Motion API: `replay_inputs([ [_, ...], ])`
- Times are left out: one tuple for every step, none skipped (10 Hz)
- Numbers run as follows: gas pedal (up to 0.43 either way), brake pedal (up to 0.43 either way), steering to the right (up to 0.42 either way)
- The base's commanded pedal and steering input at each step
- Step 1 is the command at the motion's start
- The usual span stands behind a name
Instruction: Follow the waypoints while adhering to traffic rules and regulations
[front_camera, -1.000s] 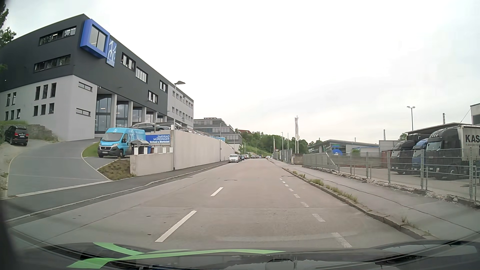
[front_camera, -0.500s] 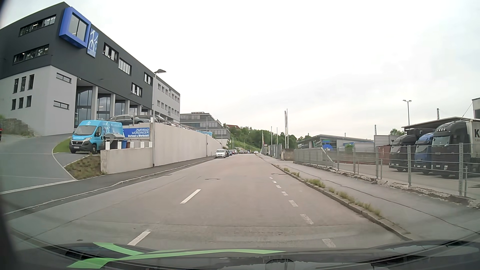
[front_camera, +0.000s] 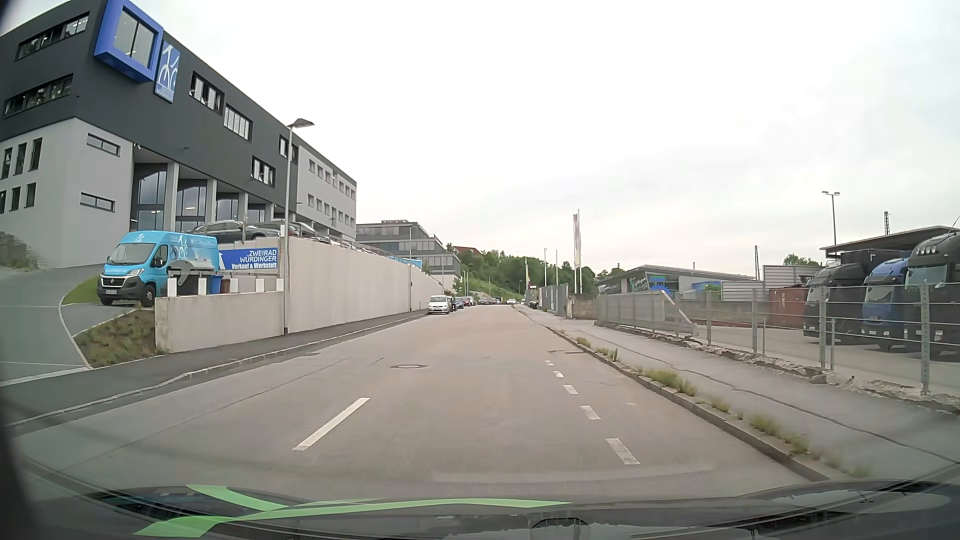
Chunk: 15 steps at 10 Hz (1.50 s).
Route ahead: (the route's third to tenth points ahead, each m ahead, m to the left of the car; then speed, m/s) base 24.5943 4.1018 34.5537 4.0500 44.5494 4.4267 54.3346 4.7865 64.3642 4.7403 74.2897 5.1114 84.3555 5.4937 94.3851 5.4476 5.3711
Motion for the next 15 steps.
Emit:
replay_inputs([
  [0.000,0.000,-0.014],
  [0.000,0.000,-0.013],
  [0.000,0.000,-0.013],
  [0.000,0.000,-0.013],
  [0.000,0.000,-0.013],
  [0.000,0.000,-0.012],
  [0.000,0.000,-0.012],
  [0.000,0.000,-0.012],
  [0.000,0.000,-0.012],
  [0.000,0.000,-0.012],
  [0.000,0.000,-0.012],
  [0.008,0.000,-0.012],
  [0.059,0.000,-0.012],
  [0.059,0.000,-0.011],
  [0.059,0.000,-0.011],
])
